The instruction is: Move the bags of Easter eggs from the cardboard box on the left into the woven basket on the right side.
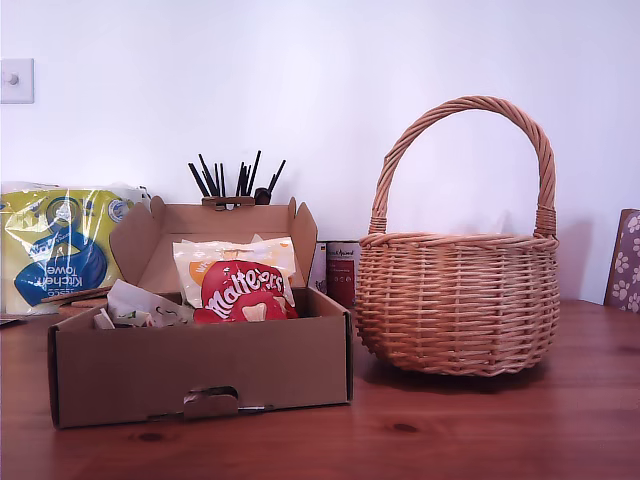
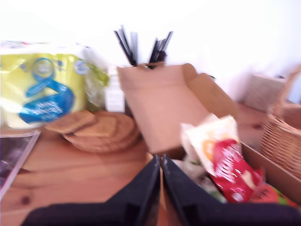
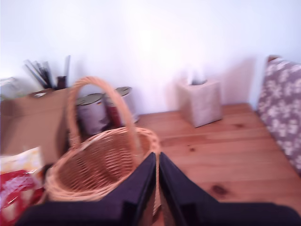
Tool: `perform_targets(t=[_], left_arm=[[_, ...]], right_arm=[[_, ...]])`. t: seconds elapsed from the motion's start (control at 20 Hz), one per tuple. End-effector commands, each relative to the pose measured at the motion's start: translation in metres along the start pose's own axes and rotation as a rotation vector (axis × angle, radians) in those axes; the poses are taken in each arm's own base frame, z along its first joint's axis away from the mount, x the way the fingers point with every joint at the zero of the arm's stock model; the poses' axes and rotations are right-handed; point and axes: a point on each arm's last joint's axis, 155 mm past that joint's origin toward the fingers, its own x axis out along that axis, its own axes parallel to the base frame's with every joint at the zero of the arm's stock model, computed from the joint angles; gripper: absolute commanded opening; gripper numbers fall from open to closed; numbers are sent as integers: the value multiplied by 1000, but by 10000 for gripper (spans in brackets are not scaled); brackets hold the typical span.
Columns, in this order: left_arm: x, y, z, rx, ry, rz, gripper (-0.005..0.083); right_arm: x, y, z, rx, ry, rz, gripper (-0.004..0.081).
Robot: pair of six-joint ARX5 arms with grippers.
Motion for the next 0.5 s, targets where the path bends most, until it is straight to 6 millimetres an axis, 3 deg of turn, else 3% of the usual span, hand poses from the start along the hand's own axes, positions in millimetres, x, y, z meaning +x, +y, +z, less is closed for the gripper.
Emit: perform_targets(t=[0.0,0.15,0.45], left_arm=[[3,-7,-4,18,74,-32,-24],[11,-17,-2,11,223,-75,-23],[38,-57,1,181,515,-267,-22]], right_arm=[[-2,16,3,5,47,74,-12],[-11,40,13,19,167,165,-12],[-29,66,19,29,480,236,-12]])
